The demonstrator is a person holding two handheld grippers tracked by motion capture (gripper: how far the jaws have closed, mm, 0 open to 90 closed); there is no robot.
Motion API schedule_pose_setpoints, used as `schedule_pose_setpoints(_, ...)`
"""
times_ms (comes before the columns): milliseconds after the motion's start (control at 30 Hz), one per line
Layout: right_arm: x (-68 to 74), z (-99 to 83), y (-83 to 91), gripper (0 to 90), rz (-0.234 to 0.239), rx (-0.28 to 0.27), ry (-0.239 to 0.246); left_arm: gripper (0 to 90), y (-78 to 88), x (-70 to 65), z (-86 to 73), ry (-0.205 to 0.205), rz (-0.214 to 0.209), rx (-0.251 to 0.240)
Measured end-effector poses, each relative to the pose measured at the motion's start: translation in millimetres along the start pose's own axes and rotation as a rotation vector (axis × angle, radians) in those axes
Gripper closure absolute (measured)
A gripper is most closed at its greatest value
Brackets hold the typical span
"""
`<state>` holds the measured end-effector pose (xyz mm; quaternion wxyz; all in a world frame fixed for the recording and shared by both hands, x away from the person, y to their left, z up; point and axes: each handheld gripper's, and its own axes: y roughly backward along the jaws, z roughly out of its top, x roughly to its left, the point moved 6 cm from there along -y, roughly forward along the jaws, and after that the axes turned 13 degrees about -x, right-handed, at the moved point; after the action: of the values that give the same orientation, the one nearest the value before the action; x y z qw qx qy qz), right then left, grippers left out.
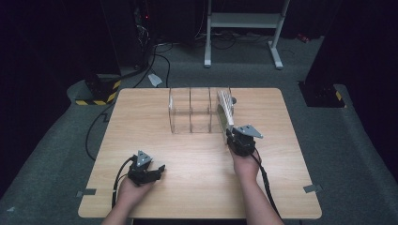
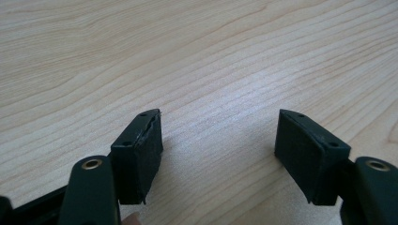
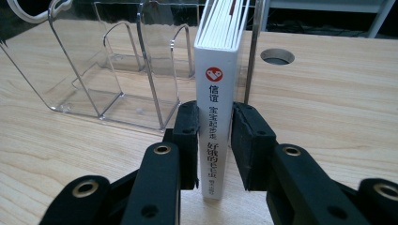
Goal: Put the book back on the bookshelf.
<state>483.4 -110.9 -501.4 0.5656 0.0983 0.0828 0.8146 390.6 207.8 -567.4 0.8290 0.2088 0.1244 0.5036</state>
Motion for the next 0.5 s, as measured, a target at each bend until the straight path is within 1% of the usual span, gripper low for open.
schedule_pose_setpoints(100,0.5,-0.3,-0.1,72.7,-0.007,-0.002,-0.023,32.5,0.0,0.0,0.0,0.000,0.000,0.000)
schedule_pose_setpoints(200,0.8,-0.4,0.0,73.4,-0.032,0.000,-0.023,32.5,0.0,0.0,0.0,0.000,0.000,0.000)
schedule_pose_setpoints(333,-0.2,-0.5,-0.5,74.0,-0.059,-0.005,-0.046,32.5,0.0,-0.1,0.0,0.000,0.000,0.000)
schedule_pose_setpoints(500,2.0,-0.1,-2.6,74.2,-0.087,-0.009,-0.048,32.5,0.0,0.0,0.0,-0.001,0.000,0.000)
